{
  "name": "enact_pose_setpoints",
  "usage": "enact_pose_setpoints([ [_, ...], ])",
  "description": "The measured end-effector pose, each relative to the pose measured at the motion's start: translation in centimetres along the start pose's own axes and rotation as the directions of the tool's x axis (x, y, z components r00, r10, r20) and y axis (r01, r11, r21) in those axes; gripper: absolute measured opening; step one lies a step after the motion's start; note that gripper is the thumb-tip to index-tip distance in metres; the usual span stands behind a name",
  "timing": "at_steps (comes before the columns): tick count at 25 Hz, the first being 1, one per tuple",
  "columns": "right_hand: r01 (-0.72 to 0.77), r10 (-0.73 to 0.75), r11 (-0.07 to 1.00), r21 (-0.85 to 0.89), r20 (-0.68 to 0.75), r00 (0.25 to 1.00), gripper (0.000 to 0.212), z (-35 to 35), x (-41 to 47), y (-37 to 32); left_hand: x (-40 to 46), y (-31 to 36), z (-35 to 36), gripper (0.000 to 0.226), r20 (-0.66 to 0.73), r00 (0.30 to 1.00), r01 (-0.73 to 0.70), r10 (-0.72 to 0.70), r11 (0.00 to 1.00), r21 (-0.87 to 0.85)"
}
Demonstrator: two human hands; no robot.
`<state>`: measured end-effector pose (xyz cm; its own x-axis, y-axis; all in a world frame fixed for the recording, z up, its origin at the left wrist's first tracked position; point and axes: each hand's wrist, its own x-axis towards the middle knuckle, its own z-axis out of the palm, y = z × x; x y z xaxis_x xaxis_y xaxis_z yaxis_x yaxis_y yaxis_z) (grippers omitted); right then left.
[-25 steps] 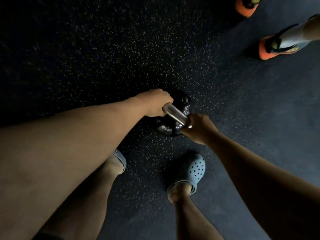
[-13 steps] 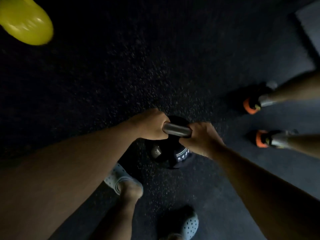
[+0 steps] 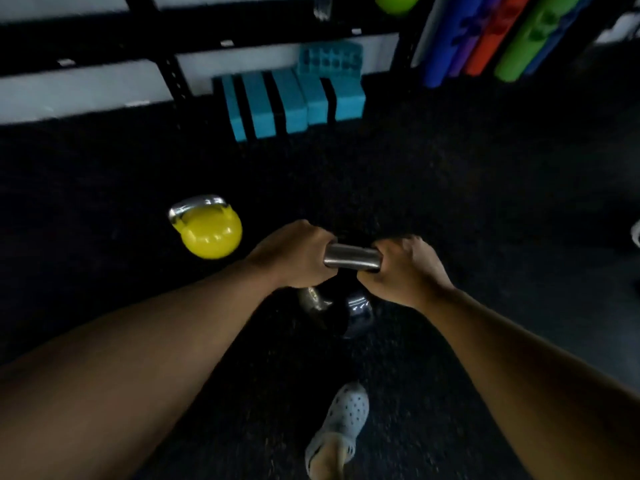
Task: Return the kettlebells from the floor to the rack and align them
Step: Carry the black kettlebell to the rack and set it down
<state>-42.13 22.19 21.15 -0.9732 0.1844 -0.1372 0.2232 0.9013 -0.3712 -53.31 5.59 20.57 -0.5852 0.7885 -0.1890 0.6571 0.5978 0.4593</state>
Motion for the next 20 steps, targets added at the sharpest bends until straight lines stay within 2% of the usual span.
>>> enact_pose_setpoints([
  [2,0.072,-0.072,0.997,-0.014,-0.003,0.997,0.012,-3.0,8.7,-0.9,4.1,-2.7,-4.7,0.025,-0.132,0.989,0.078,-0.072,0.996,0.038],
  [4,0.130,-0.130,0.991,-0.033,-0.011,0.991,0.012,-5.6,16.0,-2.0,8.1,-5.3,-9.1,0.030,-0.229,0.968,0.117,-0.104,0.992,0.045],
  [10,0.275,-0.284,0.956,-0.105,-0.085,0.955,0.027,-9.8,36.4,-6.3,19.0,-15.4,-19.5,0.019,-0.424,0.879,0.218,-0.218,0.975,-0.049],
  [13,0.331,-0.338,0.939,-0.093,-0.079,0.938,0.032,-11.3,46.6,-8.7,24.8,-21.4,-24.9,0.016,-0.465,0.856,0.227,-0.224,0.973,-0.052],
  [17,0.361,-0.368,0.929,-0.076,-0.117,0.922,0.028,-12.9,57.7,-11.0,31.4,-27.6,-30.9,0.015,-0.509,0.828,0.242,-0.236,0.969,-0.057],
  [20,0.382,-0.389,0.921,-0.081,-0.129,0.912,0.028,-13.9,66.0,-12.1,36.5,-31.6,-34.9,0.025,-0.547,0.797,0.268,-0.256,0.962,-0.059],
])
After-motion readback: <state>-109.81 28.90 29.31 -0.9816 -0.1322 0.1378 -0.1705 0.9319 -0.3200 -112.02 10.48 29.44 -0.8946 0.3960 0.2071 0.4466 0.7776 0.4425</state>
